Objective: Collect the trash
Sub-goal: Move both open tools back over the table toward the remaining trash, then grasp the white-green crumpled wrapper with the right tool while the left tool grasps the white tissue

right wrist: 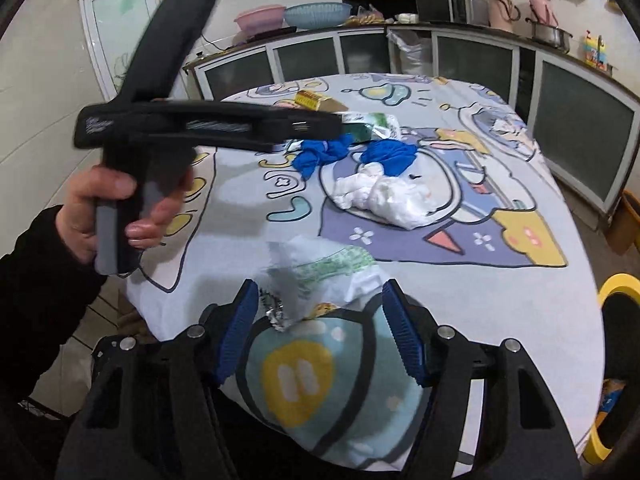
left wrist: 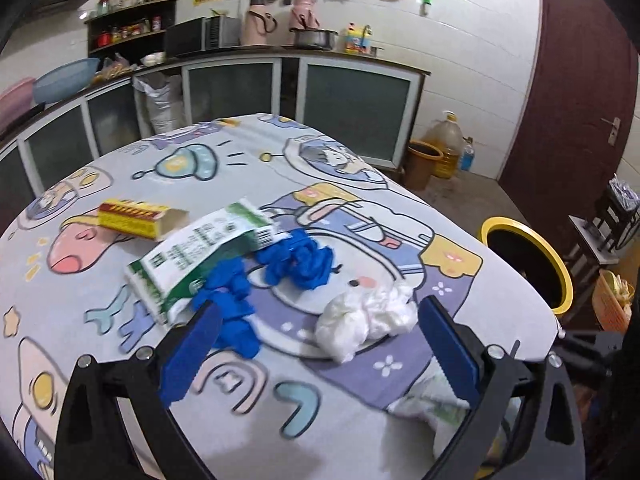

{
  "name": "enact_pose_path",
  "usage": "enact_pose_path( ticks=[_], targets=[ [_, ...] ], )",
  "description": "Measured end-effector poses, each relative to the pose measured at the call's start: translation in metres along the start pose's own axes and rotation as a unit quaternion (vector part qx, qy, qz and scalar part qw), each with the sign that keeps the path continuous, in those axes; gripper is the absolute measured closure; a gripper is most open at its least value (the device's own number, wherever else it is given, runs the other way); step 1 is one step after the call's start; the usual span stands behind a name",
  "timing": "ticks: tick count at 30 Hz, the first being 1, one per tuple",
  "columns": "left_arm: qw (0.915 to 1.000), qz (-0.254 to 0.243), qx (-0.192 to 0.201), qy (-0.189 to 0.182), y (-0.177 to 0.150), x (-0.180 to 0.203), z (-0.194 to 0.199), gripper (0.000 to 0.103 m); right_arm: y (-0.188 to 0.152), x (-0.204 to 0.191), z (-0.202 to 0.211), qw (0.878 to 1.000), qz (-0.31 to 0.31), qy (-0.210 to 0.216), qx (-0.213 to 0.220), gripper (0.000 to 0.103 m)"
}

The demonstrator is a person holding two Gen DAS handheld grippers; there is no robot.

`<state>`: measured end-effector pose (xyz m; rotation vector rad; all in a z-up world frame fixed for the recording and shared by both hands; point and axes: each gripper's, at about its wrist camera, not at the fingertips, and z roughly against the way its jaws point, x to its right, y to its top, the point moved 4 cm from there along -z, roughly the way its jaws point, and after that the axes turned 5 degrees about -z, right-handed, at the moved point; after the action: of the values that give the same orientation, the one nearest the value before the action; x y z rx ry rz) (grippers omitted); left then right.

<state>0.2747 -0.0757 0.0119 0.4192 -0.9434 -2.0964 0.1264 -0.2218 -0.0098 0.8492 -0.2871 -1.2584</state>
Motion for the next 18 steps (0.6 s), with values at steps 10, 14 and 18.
enact_pose_path(
  ticks=[10,14,18],
  targets=[
    [0.9979,0.012,-0.063,0.010,0.005,0.005,-0.061,0.008,0.000,-0.006,-0.029,1.000,-0.001,-0.002,-0.017,0.048],
    [0.9968,0.022,-0.077,0.004,0.007,0.006,-0.079,0.016,-0.001,-0.001,-0.042,0.999,-0.013,-0.004,-0.039,0.061],
    [0.9944,0.039,-0.097,-0.016,0.004,0.005,-0.094,0.062,-0.001,0.010,-0.047,0.998,-0.038,-0.008,-0.052,0.085]
  ],
)
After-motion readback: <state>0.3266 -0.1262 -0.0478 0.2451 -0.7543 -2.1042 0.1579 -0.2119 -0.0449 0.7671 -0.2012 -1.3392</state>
